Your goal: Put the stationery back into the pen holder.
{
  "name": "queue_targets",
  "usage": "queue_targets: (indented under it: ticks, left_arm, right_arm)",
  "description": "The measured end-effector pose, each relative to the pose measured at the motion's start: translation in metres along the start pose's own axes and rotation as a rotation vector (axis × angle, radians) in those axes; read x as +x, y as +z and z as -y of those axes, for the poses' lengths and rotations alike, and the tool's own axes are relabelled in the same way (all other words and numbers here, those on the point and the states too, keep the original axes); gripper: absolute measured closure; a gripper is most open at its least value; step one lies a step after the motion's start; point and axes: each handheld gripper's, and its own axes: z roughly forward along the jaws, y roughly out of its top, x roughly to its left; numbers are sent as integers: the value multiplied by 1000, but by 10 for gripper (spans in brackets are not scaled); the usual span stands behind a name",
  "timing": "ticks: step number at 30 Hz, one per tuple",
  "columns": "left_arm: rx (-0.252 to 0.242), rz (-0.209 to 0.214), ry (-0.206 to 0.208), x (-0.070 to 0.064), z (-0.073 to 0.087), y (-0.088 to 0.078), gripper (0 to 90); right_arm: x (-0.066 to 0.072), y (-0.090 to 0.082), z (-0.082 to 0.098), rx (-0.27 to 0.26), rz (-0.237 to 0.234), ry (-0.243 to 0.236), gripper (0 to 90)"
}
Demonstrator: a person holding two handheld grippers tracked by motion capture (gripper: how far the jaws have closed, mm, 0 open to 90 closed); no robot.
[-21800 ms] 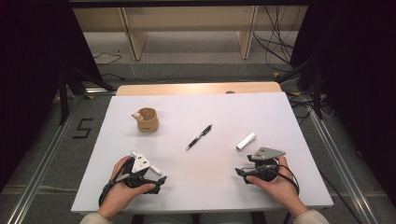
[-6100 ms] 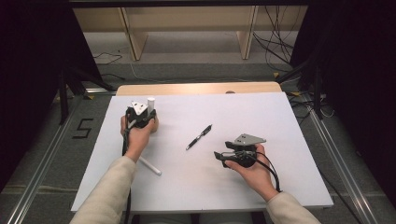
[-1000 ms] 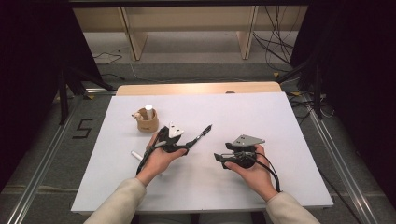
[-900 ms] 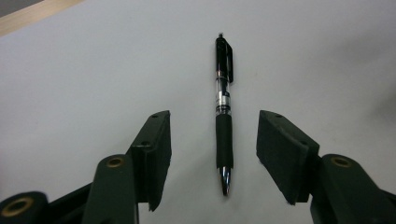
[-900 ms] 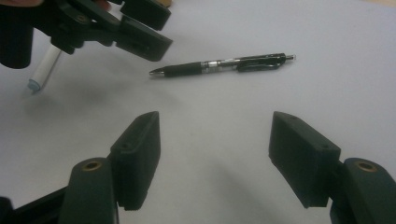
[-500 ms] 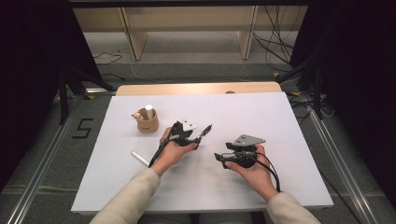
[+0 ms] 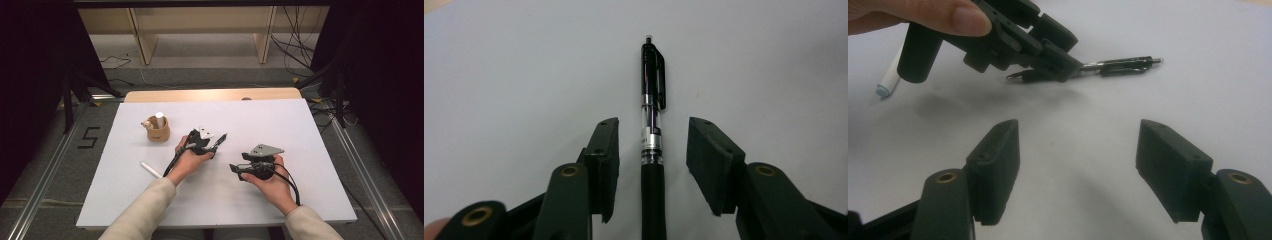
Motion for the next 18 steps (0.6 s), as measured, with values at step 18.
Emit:
queue_targets:
  ticks: [18]
  left_arm:
    - [37, 39, -44, 4, -3, 10, 652]
  right_arm:
    - [0, 0, 0, -2, 0, 3, 347]
